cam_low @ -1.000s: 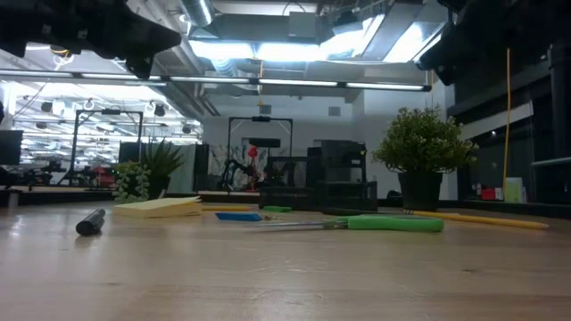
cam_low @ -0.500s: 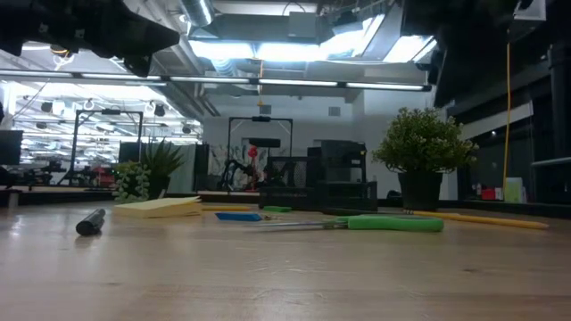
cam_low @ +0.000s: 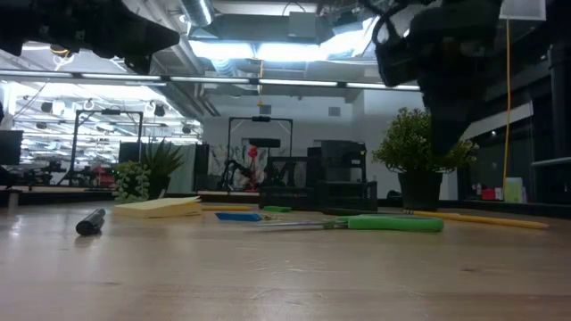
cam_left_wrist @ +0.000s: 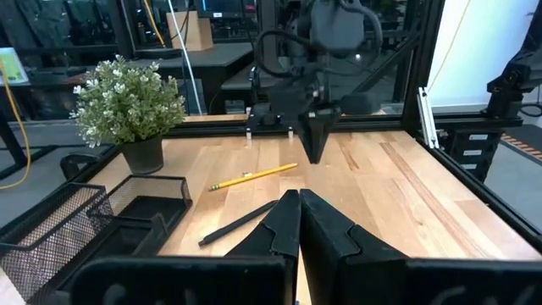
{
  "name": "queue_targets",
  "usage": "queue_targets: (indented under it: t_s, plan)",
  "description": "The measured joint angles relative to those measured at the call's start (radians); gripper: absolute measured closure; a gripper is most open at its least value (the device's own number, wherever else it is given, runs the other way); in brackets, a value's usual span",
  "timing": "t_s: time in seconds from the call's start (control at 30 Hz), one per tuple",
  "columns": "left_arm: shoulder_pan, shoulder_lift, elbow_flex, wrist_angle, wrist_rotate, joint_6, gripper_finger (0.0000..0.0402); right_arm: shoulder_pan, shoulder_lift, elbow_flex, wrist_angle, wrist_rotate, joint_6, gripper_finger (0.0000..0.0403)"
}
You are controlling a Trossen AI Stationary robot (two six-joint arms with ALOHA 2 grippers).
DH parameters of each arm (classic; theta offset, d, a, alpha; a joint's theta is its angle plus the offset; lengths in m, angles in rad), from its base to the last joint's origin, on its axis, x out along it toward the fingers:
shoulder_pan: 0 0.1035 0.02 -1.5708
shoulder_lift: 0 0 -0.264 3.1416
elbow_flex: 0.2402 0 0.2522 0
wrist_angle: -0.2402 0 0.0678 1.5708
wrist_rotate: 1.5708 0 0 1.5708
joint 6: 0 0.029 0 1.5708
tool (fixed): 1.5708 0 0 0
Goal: Pick and place office supplies into organizer
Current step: Put the green scissors into the black desk organizer
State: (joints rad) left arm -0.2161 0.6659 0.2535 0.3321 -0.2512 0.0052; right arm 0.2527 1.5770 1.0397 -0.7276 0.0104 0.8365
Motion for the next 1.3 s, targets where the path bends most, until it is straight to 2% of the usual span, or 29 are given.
queue_targets:
  t_s: [0.17,0.33,0.53,0.9,1.3]
  plan:
    - [0.000,0.000,0.000,-0.002,0.000,0.000,0.0399,0.000,0.048,0.000,0.042,0.004,0.073,0.0324]
    - [0.000,0.000,0.000,-0.007,0.000,0.000,0.0396,-0.003,0.090,0.000,0.056,0.004,0.076,0.0275]
    - [0.000,0.000,0.000,-0.015,0.000,0.000,0.0396,-0.009,0.141,0.000,0.063,0.004,0.076,0.0242]
    - [0.000,0.000,0.000,-0.015,-0.002,0.006,0.0398,-0.024,0.216,0.000,0.108,-0.013,0.102,0.0236]
    - [0.000,0.000,0.000,-0.014,-0.002,0.008,0.0398,-0.042,0.285,0.007,0.094,-0.015,0.044,0.0237]
